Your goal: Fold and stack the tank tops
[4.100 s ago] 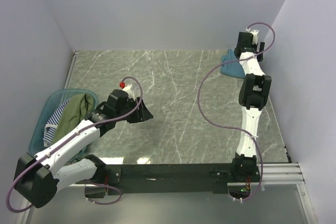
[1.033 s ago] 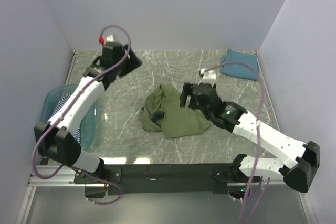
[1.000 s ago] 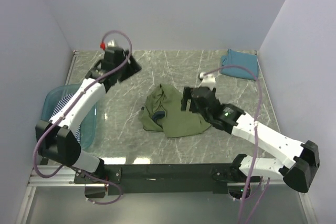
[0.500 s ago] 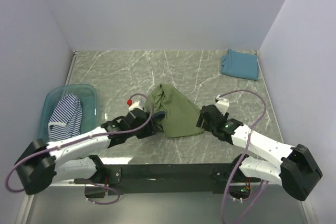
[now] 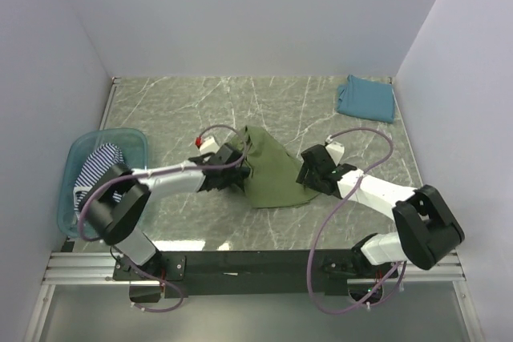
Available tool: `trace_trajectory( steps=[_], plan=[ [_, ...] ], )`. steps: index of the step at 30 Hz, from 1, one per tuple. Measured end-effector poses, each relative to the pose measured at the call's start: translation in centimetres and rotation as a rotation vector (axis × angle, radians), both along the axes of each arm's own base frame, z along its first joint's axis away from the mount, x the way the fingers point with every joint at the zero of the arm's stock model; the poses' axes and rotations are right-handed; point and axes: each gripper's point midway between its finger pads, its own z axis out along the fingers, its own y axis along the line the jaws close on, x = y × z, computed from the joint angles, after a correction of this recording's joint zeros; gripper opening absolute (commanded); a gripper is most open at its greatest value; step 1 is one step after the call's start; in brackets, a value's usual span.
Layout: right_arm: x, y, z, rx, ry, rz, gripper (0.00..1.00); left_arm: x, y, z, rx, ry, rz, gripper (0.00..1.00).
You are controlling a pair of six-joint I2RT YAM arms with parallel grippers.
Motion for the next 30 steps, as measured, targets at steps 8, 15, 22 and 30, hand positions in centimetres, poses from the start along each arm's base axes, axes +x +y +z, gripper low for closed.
trace_trajectory(
  steps=[8,15,22,30],
  plan=[
    [0.0,1.3,-1.0,0.039,0.032,0.041,0.03,9.4,4.1,1.6,0.111,-0.021,0.153,0.01],
    [0.4,0.9,1.5,0.079,-0.029,0.032,0.00,19.6,5.9,12.7,0.185,-0.248,0.136,0.00],
    [1.3,0.5,7.3,0.135,-0.172,0.031,0.26,23.7,4.8,19.5,0.203,-0.371,0.016,0.59],
    [1.3,-0.2,6.5,0.077,-0.137,0.036,0.54,12.4,6.2,8.1,0.192,-0.117,-0.073,0.56]
  ],
)
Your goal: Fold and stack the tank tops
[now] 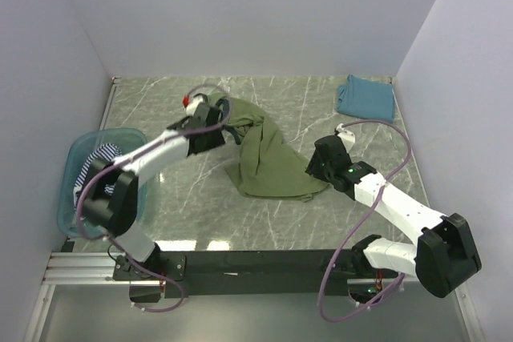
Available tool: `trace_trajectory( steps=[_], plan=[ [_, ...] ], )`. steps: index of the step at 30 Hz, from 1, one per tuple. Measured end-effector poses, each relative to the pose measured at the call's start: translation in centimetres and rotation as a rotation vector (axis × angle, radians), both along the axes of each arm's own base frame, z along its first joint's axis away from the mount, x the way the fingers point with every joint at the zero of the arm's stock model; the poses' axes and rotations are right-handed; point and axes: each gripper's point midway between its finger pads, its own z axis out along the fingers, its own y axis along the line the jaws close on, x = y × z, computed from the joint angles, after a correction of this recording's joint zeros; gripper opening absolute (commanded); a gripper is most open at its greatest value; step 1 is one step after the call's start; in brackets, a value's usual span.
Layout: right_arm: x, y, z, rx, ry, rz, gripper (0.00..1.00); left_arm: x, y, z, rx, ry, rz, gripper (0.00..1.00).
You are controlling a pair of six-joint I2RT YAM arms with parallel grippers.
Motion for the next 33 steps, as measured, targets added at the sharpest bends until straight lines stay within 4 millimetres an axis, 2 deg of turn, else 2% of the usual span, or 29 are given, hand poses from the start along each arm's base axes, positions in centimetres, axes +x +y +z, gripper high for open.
trace_trajectory(
  steps=[2,4,6,8,11,14,18,19,20,23,25,28,33],
  plan=[
    [0.0,-0.4,-0.3,-0.010,0.012,-0.013,0.54,-3.6,-0.3,-1.2,-0.019,0.021,-0.033,0.49],
    [0.2,-0.9,-0.4,-0.013,0.015,-0.027,0.54,-5.7,-1.3,-1.3,-0.039,0.012,-0.080,0.44],
    [0.3,-1.2,-0.4,-0.013,0.015,-0.037,0.54,-6.1,-2.7,-1.3,-0.059,0.001,-0.128,0.41],
    [0.4,-1.4,-0.4,-0.013,0.015,-0.043,0.54,-5.7,-4.1,-2.1,-0.071,-0.002,-0.163,0.42],
    [0.4,-1.5,-0.3,-0.012,0.012,-0.045,0.54,-5.4,-5.0,-5.4,-0.039,0.059,-0.209,0.50],
    [0.4,-1.6,-0.2,-0.012,0.008,-0.043,0.54,-5.5,-5.0,-8.6,0.024,0.125,-0.243,0.57],
    [0.5,-1.9,0.0,-0.012,0.002,-0.047,0.54,-4.4,-6.8,-7.6,-0.003,0.077,-0.304,0.56],
    [0.5,-2.0,0.0,-0.014,0.003,-0.047,0.54,-4.5,-6.9,-7.7,-0.001,0.081,-0.313,0.53],
    [0.4,-2.1,-0.1,-0.015,0.004,-0.049,0.54,-4.7,-7.0,-8.0,0.000,0.088,-0.320,0.46],
    [0.4,-2.4,-0.1,-0.013,0.005,-0.054,0.54,-4.8,-7.0,-8.5,0.009,0.098,-0.323,0.38],
    [0.4,-2.6,0.1,-0.011,0.000,-0.059,0.55,-4.9,-6.8,-8.6,0.016,0.097,-0.318,0.40],
    [0.5,-2.9,0.6,-0.006,-0.015,-0.065,0.55,-5.3,-6.7,-8.5,0.006,0.078,-0.309,0.53],
    [0.5,-3.5,1.0,-0.006,-0.027,-0.076,0.55,-7.8,-5.6,-8.5,-0.003,0.082,-0.298,0.53]
  ],
)
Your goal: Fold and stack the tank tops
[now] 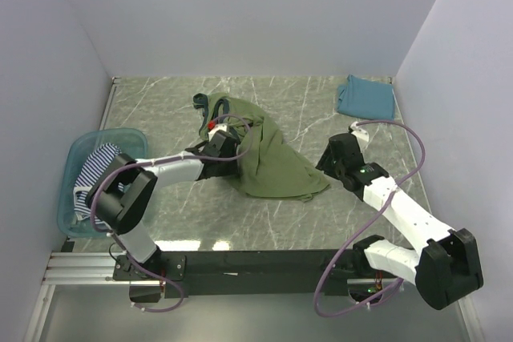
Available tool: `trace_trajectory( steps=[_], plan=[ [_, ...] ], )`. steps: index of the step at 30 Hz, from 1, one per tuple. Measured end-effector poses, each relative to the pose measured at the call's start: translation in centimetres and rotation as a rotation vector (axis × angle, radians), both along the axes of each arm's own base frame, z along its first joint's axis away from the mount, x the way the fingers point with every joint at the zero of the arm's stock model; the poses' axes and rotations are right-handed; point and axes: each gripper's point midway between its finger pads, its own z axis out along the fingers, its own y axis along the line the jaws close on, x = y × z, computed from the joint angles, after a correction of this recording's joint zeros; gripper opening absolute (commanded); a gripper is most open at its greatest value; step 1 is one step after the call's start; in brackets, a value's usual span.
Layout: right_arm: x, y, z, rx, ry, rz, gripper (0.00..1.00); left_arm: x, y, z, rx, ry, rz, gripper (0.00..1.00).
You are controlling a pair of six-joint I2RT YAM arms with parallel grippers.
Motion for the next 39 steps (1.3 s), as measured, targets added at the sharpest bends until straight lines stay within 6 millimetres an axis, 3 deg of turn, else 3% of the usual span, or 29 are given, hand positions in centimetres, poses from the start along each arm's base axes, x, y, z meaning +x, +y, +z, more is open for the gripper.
trace_trajectory(
  steps=[6,10,13,21,25,32,36,39],
  plan=[
    [-0.3,-0.5,-0.4,-0.006,0.010,-0.006,0.56,-1.0,0.4,-0.1,-0.019,-0.014,0.027,0.49],
    [-0.6,-0.8,-0.9,-0.009,0.022,-0.009,0.56,-0.9,0.2,0.1,-0.044,-0.031,0.046,0.63],
    [-0.6,-0.9,-0.9,-0.009,0.023,-0.009,0.56,-1.7,0.4,0.4,-0.076,-0.045,0.060,0.68],
    [-0.6,-1.1,-0.9,-0.012,0.023,-0.009,0.55,-4.1,2.2,0.4,-0.109,-0.044,0.095,0.66],
    [-0.6,-1.1,-0.9,-0.011,0.024,-0.010,0.56,-4.5,2.4,0.4,-0.124,-0.052,0.097,0.60],
    [-0.6,-1.1,-1.0,-0.006,0.028,-0.004,0.56,-1.6,1.3,-0.1,-0.010,-0.070,0.114,0.53],
    [-0.6,-1.3,-1.0,-0.006,0.029,-0.007,0.56,-1.3,1.0,-0.3,0.079,-0.095,0.122,0.50],
    [-0.5,-1.5,-1.0,-0.006,0.029,-0.010,0.56,-1.3,1.2,-0.5,0.130,-0.108,0.128,0.33]
  ],
)
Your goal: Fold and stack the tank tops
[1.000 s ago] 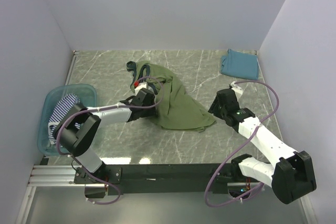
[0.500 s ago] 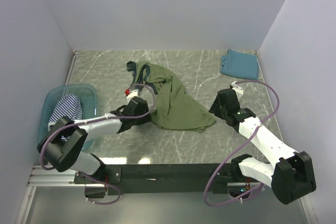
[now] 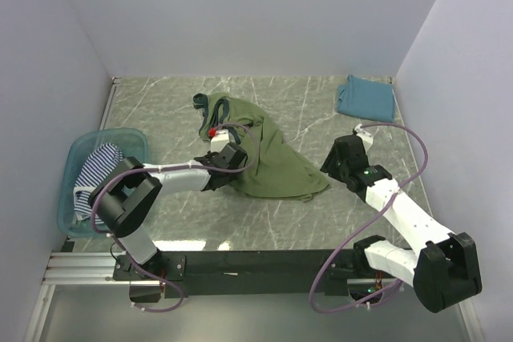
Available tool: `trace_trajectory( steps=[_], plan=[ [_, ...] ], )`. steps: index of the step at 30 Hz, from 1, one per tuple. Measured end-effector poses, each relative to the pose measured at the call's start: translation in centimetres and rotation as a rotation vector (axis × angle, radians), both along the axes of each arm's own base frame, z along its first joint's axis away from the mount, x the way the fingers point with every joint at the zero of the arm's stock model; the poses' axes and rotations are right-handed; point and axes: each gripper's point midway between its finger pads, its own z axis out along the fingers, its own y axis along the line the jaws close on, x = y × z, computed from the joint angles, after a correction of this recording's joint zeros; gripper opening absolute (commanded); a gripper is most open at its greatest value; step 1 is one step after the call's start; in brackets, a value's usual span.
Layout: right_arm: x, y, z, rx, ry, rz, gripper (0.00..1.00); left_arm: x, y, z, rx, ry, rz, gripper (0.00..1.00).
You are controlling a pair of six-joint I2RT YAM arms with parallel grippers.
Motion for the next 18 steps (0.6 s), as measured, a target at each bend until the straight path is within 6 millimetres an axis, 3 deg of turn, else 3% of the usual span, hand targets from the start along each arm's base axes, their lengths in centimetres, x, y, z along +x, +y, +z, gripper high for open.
trace_trajectory(
  steps=[2,4,8,10,12,18],
  plan=[
    [0.0,0.0,0.0,0.002,-0.001,0.002,0.56,-0.2,0.2,-0.1,0.020,-0.001,0.001,0.13],
    [-0.2,0.0,-0.1,0.006,0.002,0.007,0.56,-0.3,0.2,0.0,0.023,0.002,0.000,0.01],
    [-0.7,0.4,-0.9,0.022,0.025,0.027,0.58,-1.6,0.2,0.5,-0.002,0.046,-0.016,0.00],
    [-1.1,0.7,-1.4,0.035,0.037,0.041,0.59,-2.1,0.8,2.1,-0.029,0.045,0.001,0.00],
    [-1.5,0.9,-2.1,0.046,0.050,0.051,0.59,-1.8,1.7,5.1,-0.092,0.001,0.039,0.01],
    [-2.8,1.5,-3.7,0.085,0.091,0.078,0.59,-0.2,7.5,17.9,-0.294,-0.279,0.249,0.01]
  ],
)
